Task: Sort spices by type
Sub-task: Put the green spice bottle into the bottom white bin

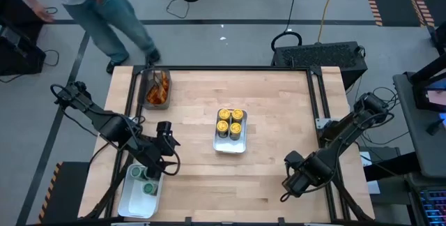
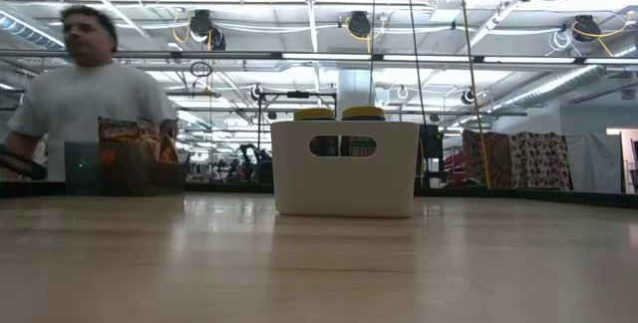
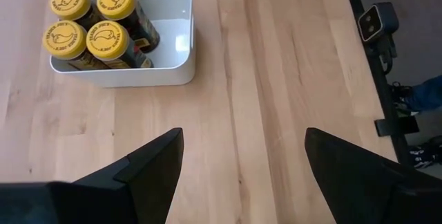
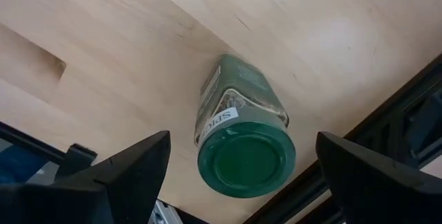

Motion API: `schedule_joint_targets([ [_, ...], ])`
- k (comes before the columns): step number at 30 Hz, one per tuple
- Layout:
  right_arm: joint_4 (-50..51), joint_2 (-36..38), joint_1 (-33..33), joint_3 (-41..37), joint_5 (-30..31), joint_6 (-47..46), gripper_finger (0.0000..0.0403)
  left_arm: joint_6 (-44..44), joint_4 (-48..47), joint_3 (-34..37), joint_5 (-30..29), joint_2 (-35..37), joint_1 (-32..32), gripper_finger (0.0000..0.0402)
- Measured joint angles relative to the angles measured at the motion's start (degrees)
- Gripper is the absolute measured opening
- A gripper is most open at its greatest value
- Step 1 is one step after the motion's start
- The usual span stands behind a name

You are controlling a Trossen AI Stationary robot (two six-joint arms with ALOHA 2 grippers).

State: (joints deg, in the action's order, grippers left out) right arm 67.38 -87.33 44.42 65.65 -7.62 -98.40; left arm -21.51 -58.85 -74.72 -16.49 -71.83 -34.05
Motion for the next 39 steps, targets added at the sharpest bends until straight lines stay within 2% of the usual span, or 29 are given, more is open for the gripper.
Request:
schedule_joint_targets([
  [25, -1.0, -0.5, 2.0, -0.1, 0.4, -3.3, 0.0345, 0.8, 2.2, 0.0, 0.1, 0.0, 0.0, 0.0306],
  [34, -7.2, -0.5, 4.0, -3.8, 0.2, -7.4, 0.0345, 0.9, 4.8, 0.0, 0.1, 0.0, -0.1, 0.0306],
  [39, -7.3, -0.5, 4.5, -4.3, 0.4, -8.9, 0.0345, 0.9, 4.8, 0.0, 0.1, 0.0, -0.1, 0.0306],
])
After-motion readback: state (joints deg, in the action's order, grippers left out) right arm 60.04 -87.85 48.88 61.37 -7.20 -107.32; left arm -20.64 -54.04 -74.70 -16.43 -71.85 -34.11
